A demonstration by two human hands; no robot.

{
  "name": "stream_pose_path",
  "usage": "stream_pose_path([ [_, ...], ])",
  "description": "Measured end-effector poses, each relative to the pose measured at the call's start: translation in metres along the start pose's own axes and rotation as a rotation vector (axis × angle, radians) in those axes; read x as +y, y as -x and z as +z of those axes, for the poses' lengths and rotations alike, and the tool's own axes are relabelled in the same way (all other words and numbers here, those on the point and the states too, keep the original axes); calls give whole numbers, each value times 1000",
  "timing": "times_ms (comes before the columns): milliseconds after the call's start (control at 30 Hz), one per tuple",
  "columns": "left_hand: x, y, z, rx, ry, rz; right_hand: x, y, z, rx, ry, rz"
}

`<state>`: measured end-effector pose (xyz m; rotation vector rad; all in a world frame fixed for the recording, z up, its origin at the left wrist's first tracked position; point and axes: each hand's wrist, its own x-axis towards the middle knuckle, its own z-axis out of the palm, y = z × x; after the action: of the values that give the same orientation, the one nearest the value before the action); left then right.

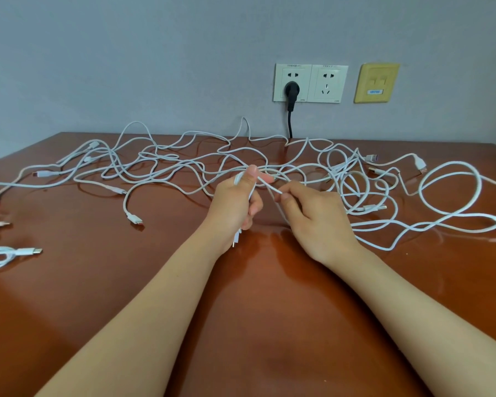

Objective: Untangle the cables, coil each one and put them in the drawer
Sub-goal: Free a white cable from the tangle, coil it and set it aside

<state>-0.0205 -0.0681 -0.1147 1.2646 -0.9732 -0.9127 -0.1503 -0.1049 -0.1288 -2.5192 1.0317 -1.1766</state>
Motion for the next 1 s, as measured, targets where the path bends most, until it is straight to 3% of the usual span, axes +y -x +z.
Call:
stream_pose_path([
  [167,1,-1,-2,52,98,-47,-2,2,1,-9,35,-40],
  [433,1,-2,-3,60,24,-68,-3,1,2,-2,-1,-34],
  [667,4,-5,-11,67,199,-143,-3,-6,-6,-51,-657,370],
  [767,1,-6,-11,60,13,-94,-5,-6,-9,-109,-708,418],
  [867,-1,-3,-3,-36,-241,-45,-6,-3,-6,-172,-584,309],
  [1000,-1,1,7,-139,-255,-25,-9,-4,-9,-239,-609,291],
])
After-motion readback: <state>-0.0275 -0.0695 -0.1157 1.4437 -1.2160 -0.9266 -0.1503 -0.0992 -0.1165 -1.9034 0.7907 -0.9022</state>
